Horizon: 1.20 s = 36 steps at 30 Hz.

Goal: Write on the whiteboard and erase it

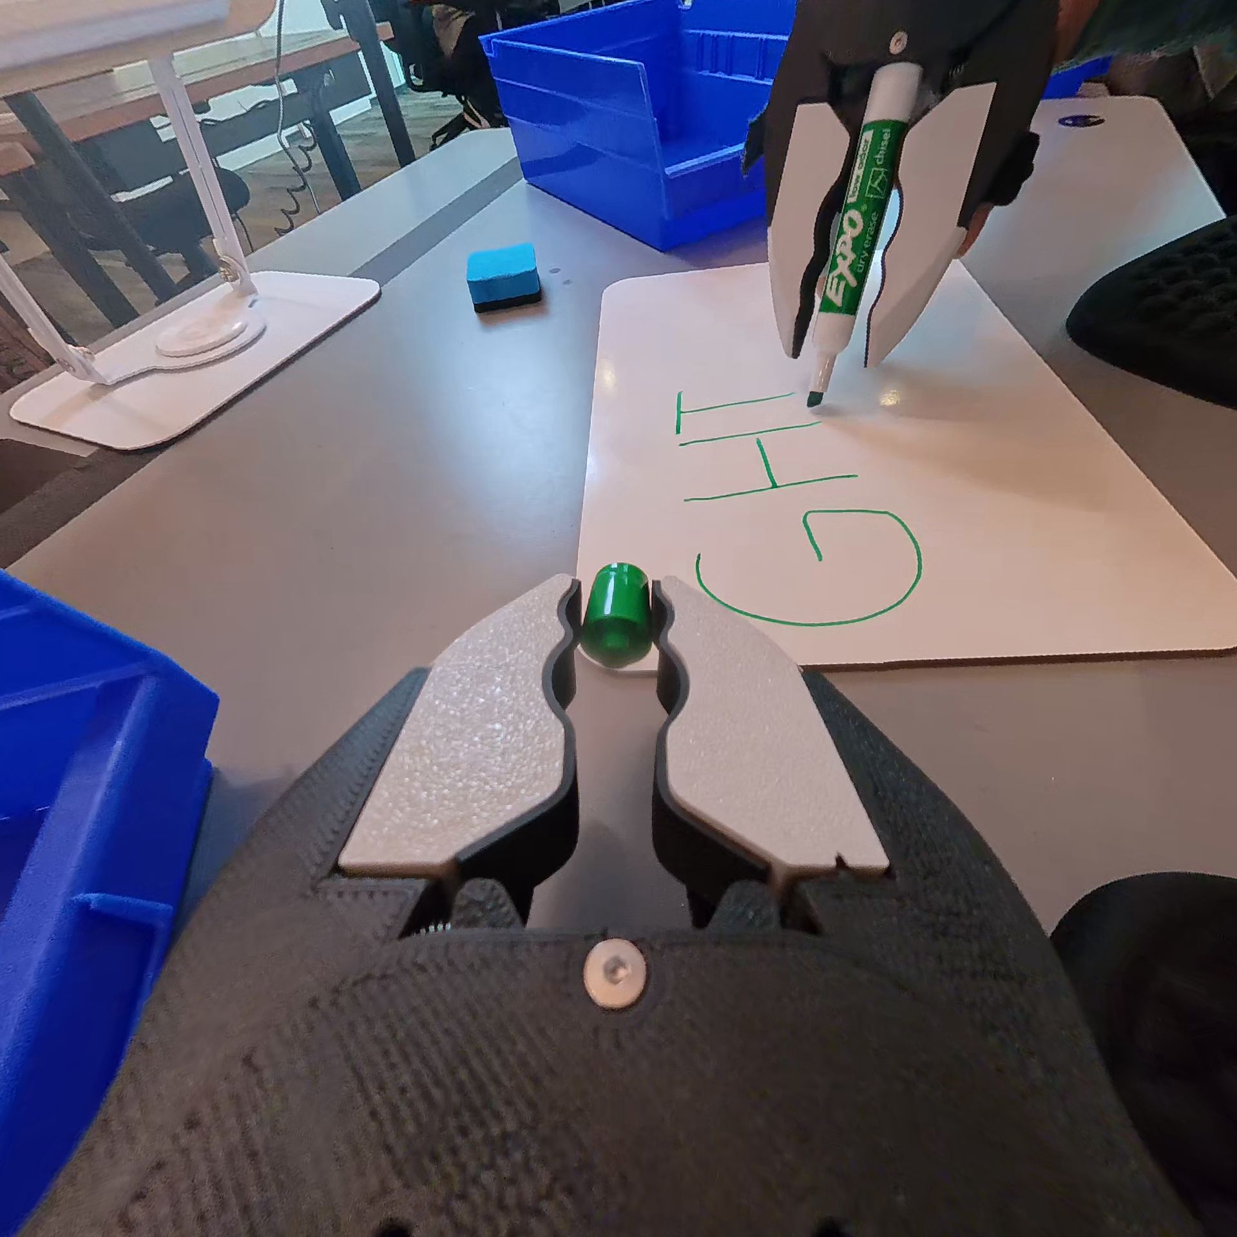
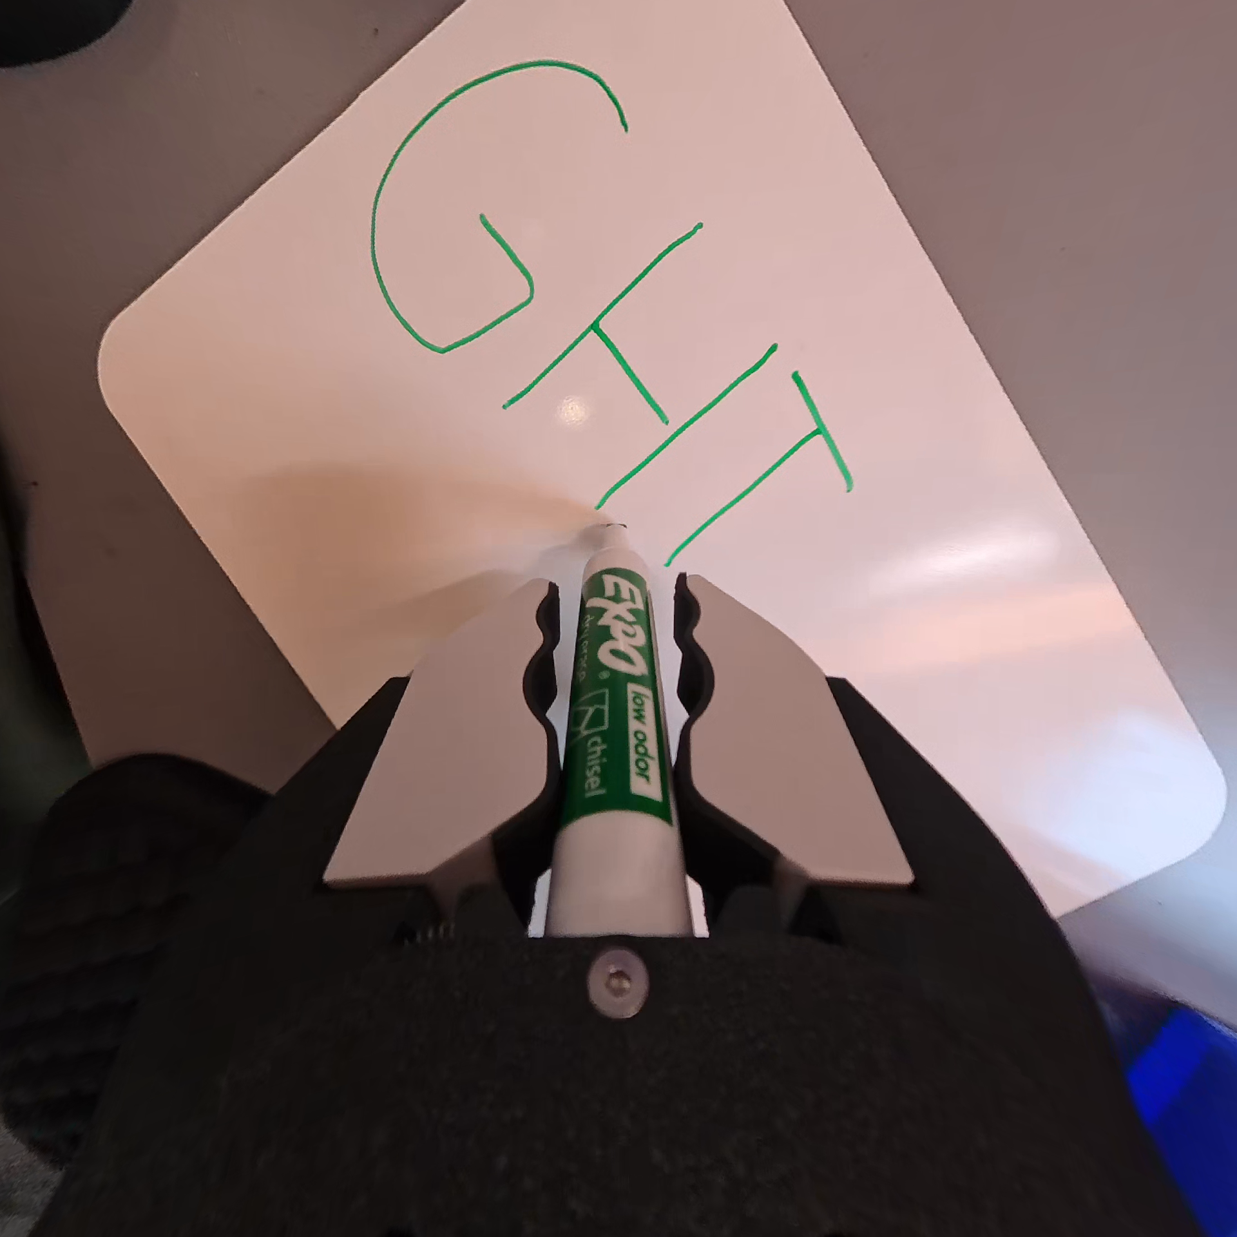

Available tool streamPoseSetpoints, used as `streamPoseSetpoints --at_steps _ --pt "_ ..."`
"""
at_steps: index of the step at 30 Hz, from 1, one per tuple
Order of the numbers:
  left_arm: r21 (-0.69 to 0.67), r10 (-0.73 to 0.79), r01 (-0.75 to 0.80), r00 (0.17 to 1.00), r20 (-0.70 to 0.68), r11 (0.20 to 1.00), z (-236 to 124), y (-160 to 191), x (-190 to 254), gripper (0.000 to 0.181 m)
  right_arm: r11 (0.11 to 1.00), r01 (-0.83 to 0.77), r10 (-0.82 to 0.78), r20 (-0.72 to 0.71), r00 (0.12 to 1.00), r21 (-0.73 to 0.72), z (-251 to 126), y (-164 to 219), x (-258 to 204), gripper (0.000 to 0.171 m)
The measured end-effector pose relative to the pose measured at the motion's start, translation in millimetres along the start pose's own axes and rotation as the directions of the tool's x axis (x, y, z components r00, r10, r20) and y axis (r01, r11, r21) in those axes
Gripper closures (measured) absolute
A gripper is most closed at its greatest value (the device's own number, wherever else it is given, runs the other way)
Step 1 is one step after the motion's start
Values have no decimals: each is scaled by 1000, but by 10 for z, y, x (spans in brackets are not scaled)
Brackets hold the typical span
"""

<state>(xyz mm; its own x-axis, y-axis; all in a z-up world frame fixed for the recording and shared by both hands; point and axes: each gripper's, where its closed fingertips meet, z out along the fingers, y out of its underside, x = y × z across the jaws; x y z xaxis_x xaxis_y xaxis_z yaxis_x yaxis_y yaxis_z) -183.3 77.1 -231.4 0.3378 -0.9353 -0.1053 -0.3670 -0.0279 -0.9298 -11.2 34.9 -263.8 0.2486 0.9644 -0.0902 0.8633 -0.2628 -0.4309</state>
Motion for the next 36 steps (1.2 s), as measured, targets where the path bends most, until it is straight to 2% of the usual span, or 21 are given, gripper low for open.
streamPoseSetpoints --at_steps 13,17,26,36 --pt "-3 1 -1 1000 -3 1000 4 6 3 161 997 -66 64 -65 996 -38 -125 267 234 138" --pt "0 -3 3 1000 0 1000 2 4 -4 161 998 -60 59 -80 995 -11 -171 203 285 138" --pt "-1 -1 1 1000 -2 1000 2 6 -3 161 998 -69 66 -154 986 -11 -198 105 750 138" --pt "0 -5 5 1000 -7 1000 1 4 -4 161 997 -41 31 -148 989 -60 -90 51 833 138"
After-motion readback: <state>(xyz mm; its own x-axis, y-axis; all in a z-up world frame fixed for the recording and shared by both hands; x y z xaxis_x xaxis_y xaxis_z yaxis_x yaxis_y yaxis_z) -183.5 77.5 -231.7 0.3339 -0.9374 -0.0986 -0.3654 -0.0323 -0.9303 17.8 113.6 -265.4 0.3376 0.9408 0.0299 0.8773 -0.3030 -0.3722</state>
